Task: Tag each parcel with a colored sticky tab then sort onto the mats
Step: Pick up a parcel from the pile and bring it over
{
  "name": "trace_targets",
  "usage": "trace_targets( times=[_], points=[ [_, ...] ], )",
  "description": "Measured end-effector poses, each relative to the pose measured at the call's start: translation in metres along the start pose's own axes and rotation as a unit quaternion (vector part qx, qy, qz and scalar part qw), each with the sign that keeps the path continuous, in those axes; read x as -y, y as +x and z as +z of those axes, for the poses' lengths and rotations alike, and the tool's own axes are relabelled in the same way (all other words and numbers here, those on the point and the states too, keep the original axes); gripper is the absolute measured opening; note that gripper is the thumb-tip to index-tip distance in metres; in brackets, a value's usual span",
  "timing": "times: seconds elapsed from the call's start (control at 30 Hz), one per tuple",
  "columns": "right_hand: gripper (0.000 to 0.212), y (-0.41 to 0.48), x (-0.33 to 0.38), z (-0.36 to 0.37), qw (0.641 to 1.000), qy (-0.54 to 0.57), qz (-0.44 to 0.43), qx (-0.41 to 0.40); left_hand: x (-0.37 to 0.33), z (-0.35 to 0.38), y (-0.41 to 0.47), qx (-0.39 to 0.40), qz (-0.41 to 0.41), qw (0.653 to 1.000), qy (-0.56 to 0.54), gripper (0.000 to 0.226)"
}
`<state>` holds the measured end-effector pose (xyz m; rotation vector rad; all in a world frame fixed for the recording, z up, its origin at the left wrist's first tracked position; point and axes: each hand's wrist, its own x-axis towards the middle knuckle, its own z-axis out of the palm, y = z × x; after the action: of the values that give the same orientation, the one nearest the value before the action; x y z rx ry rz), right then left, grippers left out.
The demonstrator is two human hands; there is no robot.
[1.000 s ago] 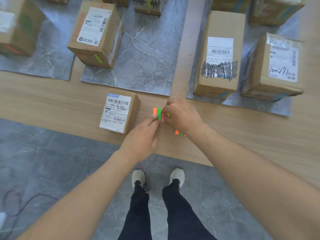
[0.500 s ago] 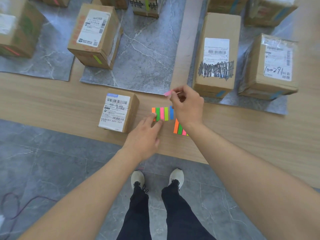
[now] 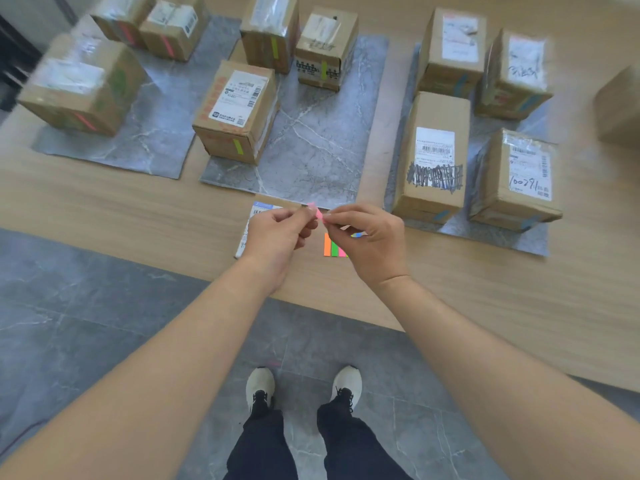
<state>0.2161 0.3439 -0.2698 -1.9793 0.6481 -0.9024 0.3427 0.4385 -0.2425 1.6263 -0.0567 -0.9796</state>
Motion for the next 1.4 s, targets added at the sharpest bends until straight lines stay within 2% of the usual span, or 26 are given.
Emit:
trace_targets(
  times=[0.17, 0.33, 0.43, 0.5, 0.6, 0.7, 0.77, 0.87, 1.0, 1.13, 1.4],
  points=[
    [0.013, -0.010, 0.026, 0.017, 0.998, -0.055, -0.019, 0.009, -0.013, -0.033, -0.012, 0.043, 0.020, 0.998, 0.036, 0.013],
    [0.028, -0.027, 0.041, 0.040, 0.992, -0.119, 0.027, -0.021, -0.013, -0.075, -0.013, 0.056, 0.074, 0.988, 0.123, 0.012],
    [0.033, -0.041, 0.052, 0.055, 0.987, -0.147, 0.060, -0.013, -0.006, -0.095, -0.008, 0.078, 0.095, 0.981, 0.152, 0.009],
    [0.044, -0.048, 0.057, 0.065, 0.983, -0.164, 0.086, 0.011, 0.001, -0.106, -0.005, 0.085, 0.107, 0.976, 0.169, 0.010],
    [0.065, -0.056, 0.063, 0.077, 0.963, -0.187, 0.165, 0.099, 0.017, -0.120, -0.003, 0.084, 0.114, 0.973, 0.179, 0.013],
    [0.072, -0.064, 0.064, 0.087, 0.941, -0.206, 0.200, 0.178, 0.036, -0.128, -0.005, 0.107, 0.120, 0.969, 0.190, 0.017],
    [0.073, -0.068, 0.059, 0.094, 0.938, -0.213, 0.193, 0.195, 0.049, -0.131, -0.006, 0.111, 0.123, 0.965, 0.205, 0.017],
    [0.069, -0.072, 0.049, 0.102, 0.948, -0.200, 0.187, 0.162, 0.064, -0.130, -0.003, 0.100, 0.127, 0.965, 0.207, 0.015],
    [0.055, -0.075, 0.030, 0.107, 0.963, -0.194, 0.131, 0.130, 0.083, -0.125, 0.007, 0.087, 0.122, 0.964, 0.221, 0.017],
    [0.045, -0.080, 0.016, 0.104, 0.969, -0.202, 0.083, 0.111, 0.095, -0.118, 0.012, 0.079, 0.111, 0.973, 0.188, 0.011],
    [0.029, -0.070, 0.003, 0.108, 0.964, -0.246, 0.038, 0.096, 0.101, -0.111, 0.014, 0.066, 0.098, 0.978, 0.172, 0.012]
  ],
)
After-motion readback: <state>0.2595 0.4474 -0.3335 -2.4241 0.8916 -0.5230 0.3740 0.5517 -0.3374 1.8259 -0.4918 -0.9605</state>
